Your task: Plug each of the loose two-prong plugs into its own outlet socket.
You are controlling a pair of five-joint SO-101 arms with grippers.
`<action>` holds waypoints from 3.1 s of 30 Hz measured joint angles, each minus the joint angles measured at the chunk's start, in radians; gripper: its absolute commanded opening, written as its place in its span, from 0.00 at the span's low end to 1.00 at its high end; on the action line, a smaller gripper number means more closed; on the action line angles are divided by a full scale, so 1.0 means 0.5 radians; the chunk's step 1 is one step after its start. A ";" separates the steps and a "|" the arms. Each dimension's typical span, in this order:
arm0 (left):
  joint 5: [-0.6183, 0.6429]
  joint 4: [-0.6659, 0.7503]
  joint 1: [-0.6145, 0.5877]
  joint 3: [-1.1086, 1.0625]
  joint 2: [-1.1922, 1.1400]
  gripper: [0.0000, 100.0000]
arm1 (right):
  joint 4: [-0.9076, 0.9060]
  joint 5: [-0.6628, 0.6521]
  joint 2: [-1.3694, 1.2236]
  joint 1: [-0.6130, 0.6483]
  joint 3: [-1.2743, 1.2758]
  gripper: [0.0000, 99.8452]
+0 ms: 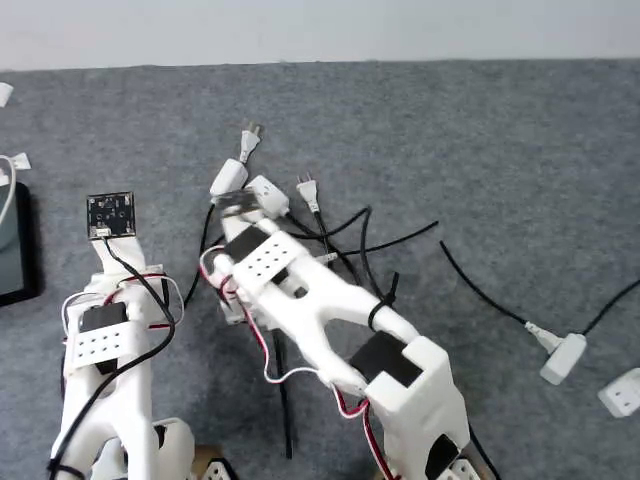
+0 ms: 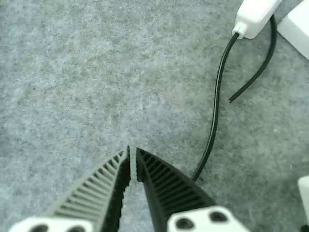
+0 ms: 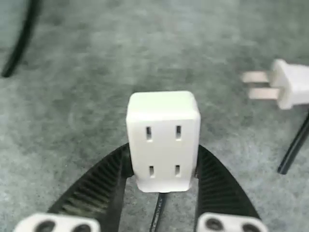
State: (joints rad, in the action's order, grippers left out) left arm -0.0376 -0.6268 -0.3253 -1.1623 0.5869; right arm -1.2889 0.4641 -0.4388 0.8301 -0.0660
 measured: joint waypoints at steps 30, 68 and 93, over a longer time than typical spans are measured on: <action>0.000 0.000 0.000 0.000 0.000 0.02 | -0.292 0.187 -0.003 -0.804 -0.292 0.10; 0.000 0.000 0.000 0.000 0.000 0.02 | -0.264 0.273 -0.681 -0.865 -1.000 0.01; 0.000 0.000 0.000 0.000 0.000 0.02 | -0.930 -1.725 -0.129 -1.366 -0.543 0.02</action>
State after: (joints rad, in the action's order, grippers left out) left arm -0.0376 -0.6268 -0.3253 -1.1623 0.5869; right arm -1.7538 -0.3982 -0.5033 0.1473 -0.3376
